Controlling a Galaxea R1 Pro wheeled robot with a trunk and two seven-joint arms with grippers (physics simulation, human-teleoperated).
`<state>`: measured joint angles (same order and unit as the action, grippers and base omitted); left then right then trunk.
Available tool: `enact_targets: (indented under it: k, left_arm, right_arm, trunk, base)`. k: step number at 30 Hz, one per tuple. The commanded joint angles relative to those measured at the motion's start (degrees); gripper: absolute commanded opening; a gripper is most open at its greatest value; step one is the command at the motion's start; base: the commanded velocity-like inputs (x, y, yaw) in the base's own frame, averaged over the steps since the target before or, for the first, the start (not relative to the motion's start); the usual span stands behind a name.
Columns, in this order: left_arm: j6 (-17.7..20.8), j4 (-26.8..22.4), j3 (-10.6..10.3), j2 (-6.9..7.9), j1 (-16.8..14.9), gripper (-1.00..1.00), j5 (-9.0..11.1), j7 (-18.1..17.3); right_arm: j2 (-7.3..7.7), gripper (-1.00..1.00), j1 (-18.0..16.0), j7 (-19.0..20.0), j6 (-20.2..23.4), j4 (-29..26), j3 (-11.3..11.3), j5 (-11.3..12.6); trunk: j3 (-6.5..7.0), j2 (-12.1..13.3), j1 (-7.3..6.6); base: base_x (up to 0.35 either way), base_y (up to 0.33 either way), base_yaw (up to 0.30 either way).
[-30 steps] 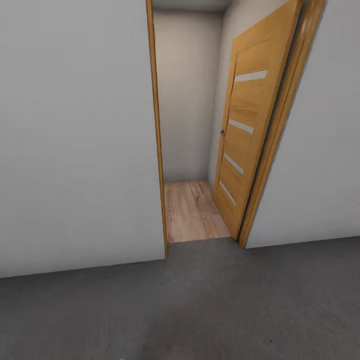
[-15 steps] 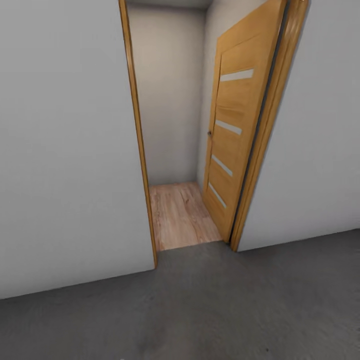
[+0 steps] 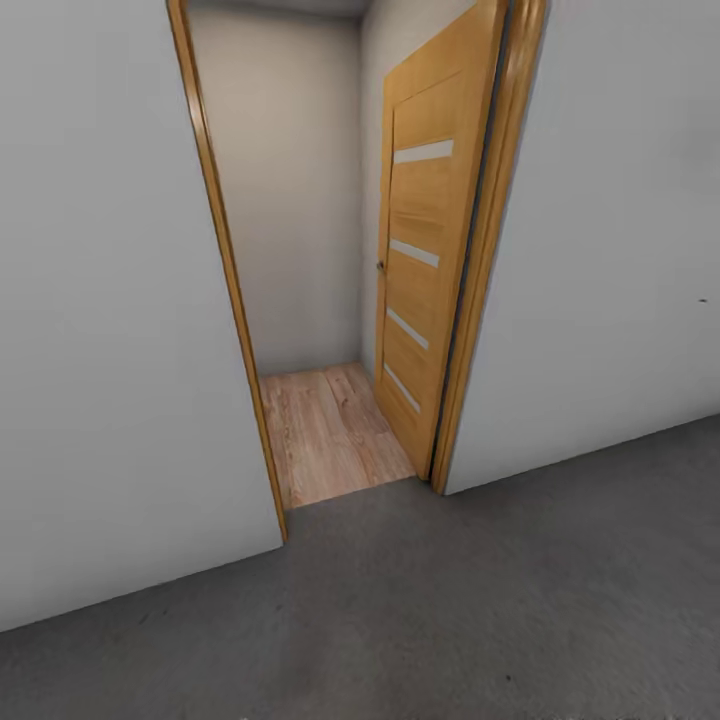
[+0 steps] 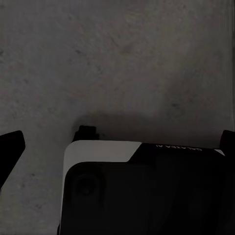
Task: Move the two storage containers from the living room to the garage. In the garage, place one container on the floor and stack the other container on top of it (either order is fine).
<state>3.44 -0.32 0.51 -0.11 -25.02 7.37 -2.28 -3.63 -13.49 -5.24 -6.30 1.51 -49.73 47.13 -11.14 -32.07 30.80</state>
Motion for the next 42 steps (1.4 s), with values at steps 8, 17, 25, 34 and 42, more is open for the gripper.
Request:
enact_targets:
  k: [8,17,25,34,42]
  left_arm:
    - [0.3,0.0,0.0,0.02,0.0,1.00,0.5,-0.2]
    - [0.3,0.0,0.0,0.06,0.0,1.00,0.5,-0.2]
    - [0.3,0.0,0.0,0.02,0.0,1.00,0.5,-0.2]
    - [0.3,0.0,0.0,0.02,0.0,1.00,0.5,-0.2]
    - [0.3,0.0,0.0,0.02,0.0,1.00,0.5,-0.2]
  right_arm:
    - [0.01,1.00,0.0,0.0,-0.2,0.2,-0.5,0.4]
    - [0.10,1.00,-0.1,0.0,-0.2,0.2,-0.5,0.4]
    - [0.17,1.00,-0.1,0.0,-0.3,0.2,-0.5,0.4]
    - [0.21,1.00,-0.1,0.0,-0.3,0.2,-0.5,0.4]
    - [-0.06,1.00,0.0,0.0,-0.2,0.2,-0.5,0.4]
  trunk:
    - [-0.09,-0.1,0.03]
    - [-0.09,-0.1,0.03]
    - [-0.09,-0.1,0.03]
    - [-0.09,-0.1,0.03]
    - [-0.09,-0.1,0.03]
  base:
    - [0.280,0.000,-0.066]
    - [0.318,0.000,-0.002]
    - [0.319,0.000,0.000]
    - [0.319,0.000,0.000]
    - [0.319,0.000,-0.140]
